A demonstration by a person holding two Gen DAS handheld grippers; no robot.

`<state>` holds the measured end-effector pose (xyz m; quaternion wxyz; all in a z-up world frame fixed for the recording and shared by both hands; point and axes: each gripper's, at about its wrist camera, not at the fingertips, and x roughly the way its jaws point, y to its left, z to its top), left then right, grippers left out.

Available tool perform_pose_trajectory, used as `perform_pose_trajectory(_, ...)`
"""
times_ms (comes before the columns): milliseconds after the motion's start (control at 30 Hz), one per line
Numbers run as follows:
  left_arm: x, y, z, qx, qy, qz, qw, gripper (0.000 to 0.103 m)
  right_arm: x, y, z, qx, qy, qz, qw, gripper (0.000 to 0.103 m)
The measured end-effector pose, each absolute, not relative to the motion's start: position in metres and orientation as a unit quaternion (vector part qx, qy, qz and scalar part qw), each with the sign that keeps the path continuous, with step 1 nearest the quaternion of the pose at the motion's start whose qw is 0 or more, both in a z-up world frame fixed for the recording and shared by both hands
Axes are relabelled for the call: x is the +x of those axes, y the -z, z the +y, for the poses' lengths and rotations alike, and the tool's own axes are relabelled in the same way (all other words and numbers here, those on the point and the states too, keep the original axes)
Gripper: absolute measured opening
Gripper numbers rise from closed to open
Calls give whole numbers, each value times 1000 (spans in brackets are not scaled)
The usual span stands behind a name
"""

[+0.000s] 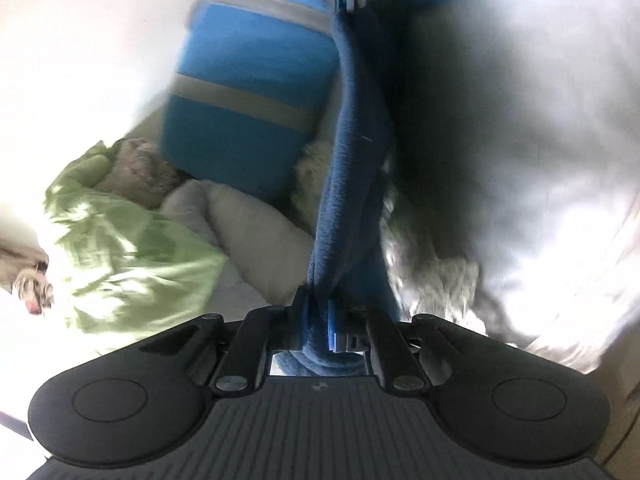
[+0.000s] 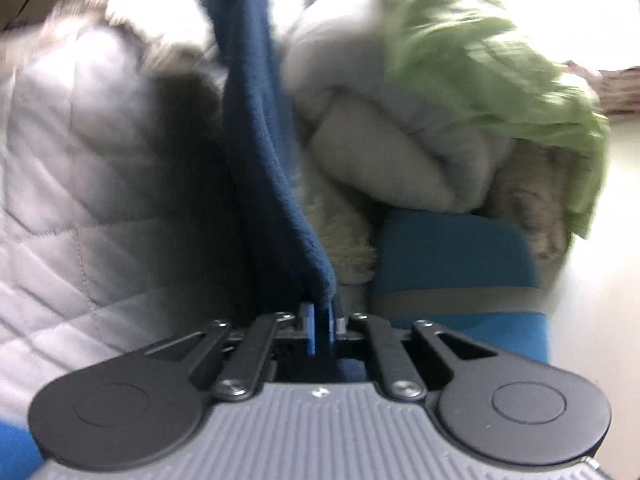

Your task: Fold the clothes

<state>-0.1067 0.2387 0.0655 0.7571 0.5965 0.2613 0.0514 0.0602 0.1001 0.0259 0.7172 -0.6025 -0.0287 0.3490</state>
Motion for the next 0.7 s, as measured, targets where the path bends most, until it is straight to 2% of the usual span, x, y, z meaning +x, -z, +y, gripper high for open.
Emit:
perform_pose_trajectory(133,-125,-123,222,494,-12,296,817,9,50,-75,73,-561,-369,-26,740,8)
perform_pose_trajectory(233,-112,-140,235,377,47,366,850,9,57,-85,77,-545,-392,-7,741,8)
perform_pose_trajectory(367,-74,-113,266,336,45,408,847,9,80,-61,112,-546,-377,2,748,8)
perform_pose_trajectory(400,-60,-105,278,326,37,417,847,9,88,-54,122,-545,-364,0,755,14)
perform_pose_trajectory(433,-46,-97,291,315,28,426,848,9,96,-47,134,-545,-343,-5,765,35)
perform_pose_trajectory(467,-32,-90,304,300,19,436,848,9,102,-42,146,-544,-325,-5,774,48)
perform_pose_trajectory(500,-16,-84,320,274,11,448,851,9,106,-41,152,-532,-319,3,784,55)
perform_pose_trajectory(567,7,-77,343,234,6,461,856,9,108,-46,155,-490,-326,34,808,95)
perform_pose_trajectory(600,16,-74,352,221,4,464,858,9,108,-51,150,-464,-341,55,816,101)
perform_pose_trajectory(700,37,-66,370,227,-9,461,858,9,104,-63,124,-406,-365,107,831,103)
